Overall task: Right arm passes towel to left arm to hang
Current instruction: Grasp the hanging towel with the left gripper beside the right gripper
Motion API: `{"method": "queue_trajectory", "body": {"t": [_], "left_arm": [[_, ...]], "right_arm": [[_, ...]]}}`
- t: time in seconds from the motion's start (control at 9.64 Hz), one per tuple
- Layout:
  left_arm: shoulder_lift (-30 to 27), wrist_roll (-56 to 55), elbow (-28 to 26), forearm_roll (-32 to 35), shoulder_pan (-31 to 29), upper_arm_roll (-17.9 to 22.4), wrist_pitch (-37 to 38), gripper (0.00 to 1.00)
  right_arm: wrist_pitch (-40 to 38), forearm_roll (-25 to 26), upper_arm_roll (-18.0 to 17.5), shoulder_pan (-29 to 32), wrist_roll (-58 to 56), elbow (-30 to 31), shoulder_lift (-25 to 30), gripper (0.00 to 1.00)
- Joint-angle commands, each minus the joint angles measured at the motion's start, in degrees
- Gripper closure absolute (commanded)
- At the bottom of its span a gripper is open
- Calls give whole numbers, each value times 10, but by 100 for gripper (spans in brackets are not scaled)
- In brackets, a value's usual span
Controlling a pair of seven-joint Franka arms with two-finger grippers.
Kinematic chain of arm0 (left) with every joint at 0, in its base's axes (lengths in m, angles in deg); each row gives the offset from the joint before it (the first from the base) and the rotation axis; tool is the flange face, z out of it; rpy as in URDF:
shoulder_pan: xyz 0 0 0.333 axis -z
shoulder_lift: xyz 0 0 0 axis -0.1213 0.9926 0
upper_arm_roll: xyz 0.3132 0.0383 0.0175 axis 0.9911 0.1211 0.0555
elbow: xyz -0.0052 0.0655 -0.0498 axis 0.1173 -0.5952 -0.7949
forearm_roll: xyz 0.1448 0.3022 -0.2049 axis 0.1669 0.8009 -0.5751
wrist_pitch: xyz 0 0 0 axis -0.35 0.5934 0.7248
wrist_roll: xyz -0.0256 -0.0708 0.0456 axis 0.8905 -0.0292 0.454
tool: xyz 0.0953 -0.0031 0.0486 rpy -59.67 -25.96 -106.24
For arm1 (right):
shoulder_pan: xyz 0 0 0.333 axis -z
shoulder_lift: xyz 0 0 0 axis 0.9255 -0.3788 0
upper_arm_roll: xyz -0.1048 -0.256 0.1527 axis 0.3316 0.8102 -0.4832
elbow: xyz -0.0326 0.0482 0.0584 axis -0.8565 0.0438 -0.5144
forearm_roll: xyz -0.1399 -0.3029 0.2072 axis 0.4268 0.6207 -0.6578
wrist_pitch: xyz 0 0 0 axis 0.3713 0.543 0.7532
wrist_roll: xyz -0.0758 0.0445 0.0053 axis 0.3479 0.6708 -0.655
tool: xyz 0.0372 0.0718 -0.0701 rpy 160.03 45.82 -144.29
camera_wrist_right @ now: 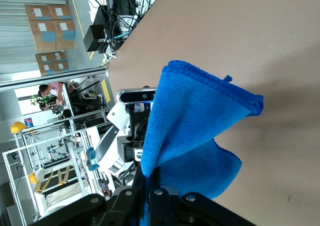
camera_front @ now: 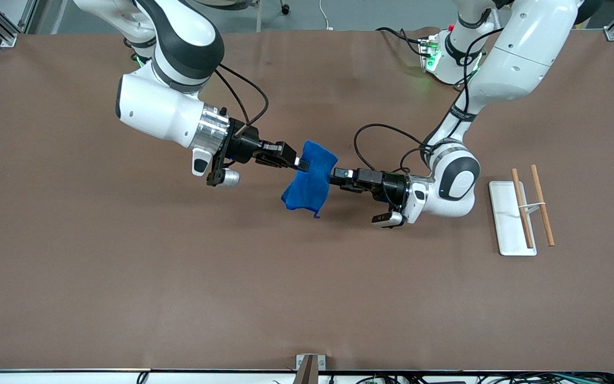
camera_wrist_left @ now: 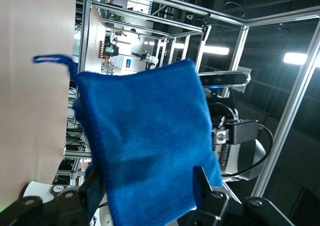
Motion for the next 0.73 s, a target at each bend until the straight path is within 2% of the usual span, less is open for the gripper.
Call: {"method": "queue_trajectory", "body": {"t": [0.0,0.21,0.31,0.41,0.62], "left_arm": [[14,2,7,-14,-1,-3,-2,25],[14,2,10,-18,-2,-3,-2,30],[14,2,9,-18,-3,-3,-2,45],[13,2,9,-18,-3,-3,-2,65],[14,2,8,-19,-6,-3,-2,91]], "right_arm": [[7,-12,-6,0,4,-9,-6,100],[7,-12,-6,-1,4,-9,-6,100],[7,-12,-6,-1,4,-9,-6,100],[7,-12,-6,-1,4,-9,-6,100],[7,-12,-6,-1,4,-9,-6,100]]}}
